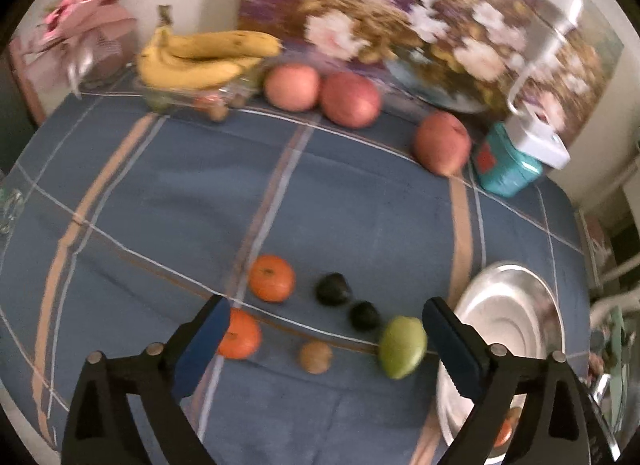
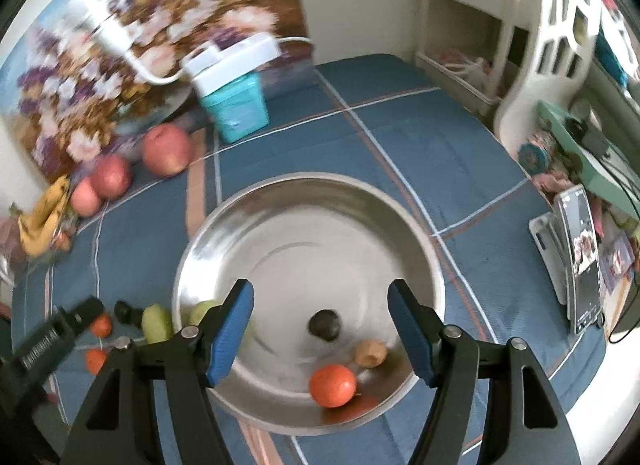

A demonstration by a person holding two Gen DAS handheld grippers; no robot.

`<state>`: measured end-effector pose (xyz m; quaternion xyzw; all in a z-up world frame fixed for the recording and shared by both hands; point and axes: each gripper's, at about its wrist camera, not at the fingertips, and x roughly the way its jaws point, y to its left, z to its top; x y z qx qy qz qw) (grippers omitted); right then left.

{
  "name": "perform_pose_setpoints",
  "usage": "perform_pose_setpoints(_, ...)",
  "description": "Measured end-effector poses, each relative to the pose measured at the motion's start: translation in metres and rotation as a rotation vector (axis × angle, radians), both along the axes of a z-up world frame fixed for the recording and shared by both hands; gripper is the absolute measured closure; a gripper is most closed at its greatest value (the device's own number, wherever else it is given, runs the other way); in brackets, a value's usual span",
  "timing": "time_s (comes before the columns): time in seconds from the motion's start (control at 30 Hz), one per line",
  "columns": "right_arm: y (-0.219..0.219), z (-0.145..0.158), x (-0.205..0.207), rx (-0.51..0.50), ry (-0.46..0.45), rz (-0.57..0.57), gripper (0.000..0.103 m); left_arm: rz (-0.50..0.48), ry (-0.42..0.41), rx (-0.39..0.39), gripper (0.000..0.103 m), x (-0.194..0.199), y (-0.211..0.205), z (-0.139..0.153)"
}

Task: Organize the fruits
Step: 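Move both open tools back toward the fruit row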

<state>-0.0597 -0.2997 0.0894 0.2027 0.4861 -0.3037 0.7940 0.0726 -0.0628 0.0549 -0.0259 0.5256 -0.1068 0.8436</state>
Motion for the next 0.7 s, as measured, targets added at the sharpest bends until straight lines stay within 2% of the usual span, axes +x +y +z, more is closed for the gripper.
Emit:
perform_pose_setpoints(0.3,0.043,0.000,0.023,-0.032,0.026,0.138,0.032,0.096,0.031,0.047,0.000,0.001,0.043,-0.012)
perform_pose_setpoints(0.37,0.051,-0.001,0.027,-0.033,0.030,0.161,0.028,0.117,0.042,0.051,0.000,0.001,0.053,-0.016)
perform_pose_setpoints(0.4,0.055,-0.002,0.029,-0.039,0.034,0.169,0.018,0.123,0.045,0.047,0.000,0.000,0.057,-0.016)
perform_pose_setpoints(0.43,0.058,-0.002,0.029,-0.046,0.038,0.173,0.013,0.129,0.048,0.041,0.000,0.000,0.060,-0.016)
perform_pose_setpoints(0.7,0.089,-0.006,0.038,-0.090,0.036,0.241,0.012,0.163,0.040,0.024,0.000,-0.001,0.090,-0.011)
